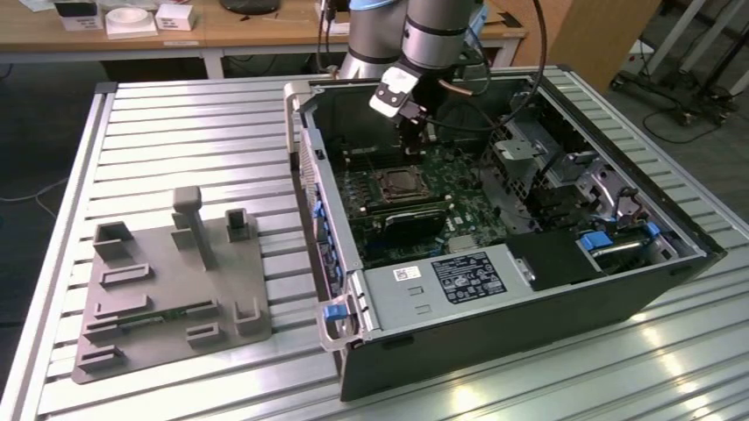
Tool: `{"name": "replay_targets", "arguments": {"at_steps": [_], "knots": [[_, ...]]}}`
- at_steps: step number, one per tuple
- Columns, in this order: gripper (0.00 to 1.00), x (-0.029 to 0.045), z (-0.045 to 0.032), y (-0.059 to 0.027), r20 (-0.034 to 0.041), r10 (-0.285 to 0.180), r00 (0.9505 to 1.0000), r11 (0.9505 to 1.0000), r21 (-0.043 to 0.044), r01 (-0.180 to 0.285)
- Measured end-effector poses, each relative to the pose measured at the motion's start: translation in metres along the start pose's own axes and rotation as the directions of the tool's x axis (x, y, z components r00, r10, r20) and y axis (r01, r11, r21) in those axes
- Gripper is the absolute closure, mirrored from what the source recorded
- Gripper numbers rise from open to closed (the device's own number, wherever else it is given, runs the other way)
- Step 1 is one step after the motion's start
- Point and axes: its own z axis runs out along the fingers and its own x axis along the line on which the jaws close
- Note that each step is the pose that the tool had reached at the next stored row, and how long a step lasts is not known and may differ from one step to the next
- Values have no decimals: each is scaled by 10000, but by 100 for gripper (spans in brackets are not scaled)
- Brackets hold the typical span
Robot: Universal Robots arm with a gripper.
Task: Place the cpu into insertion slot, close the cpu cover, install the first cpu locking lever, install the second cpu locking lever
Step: 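Install the first cpu locking lever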
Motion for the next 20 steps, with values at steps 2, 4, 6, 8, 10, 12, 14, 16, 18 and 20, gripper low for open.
{"name": "replay_targets", "arguments": {"at_steps": [2,4,6,8,10,12,14,16,18,20], "knots": [[90,0,-37,0,1,0,10000,10000,1,0],[90,1,-40,0,-1,-23,10000,10000,0,23],[90,1,-40,0,-3,-323,9995,9995,-2,323],[90,2,-38,0,-6,-683,9977,9977,-5,683],[90,2,-36,0,-10,-1040,9946,9946,-7,1040],[90,2,-34,0,-14,-1398,9902,9902,-10,1398],[90,2,-31,0,-18,-1768,9843,9843,-14,1768],[90,2,-30,0,-21,-2121,9773,9773,-17,2121],[90,2,-27,0,-25,-2471,9690,9690,-21,2471],[90,2,-26,0,-28,-2834,9590,9590,-24,2834]]}}
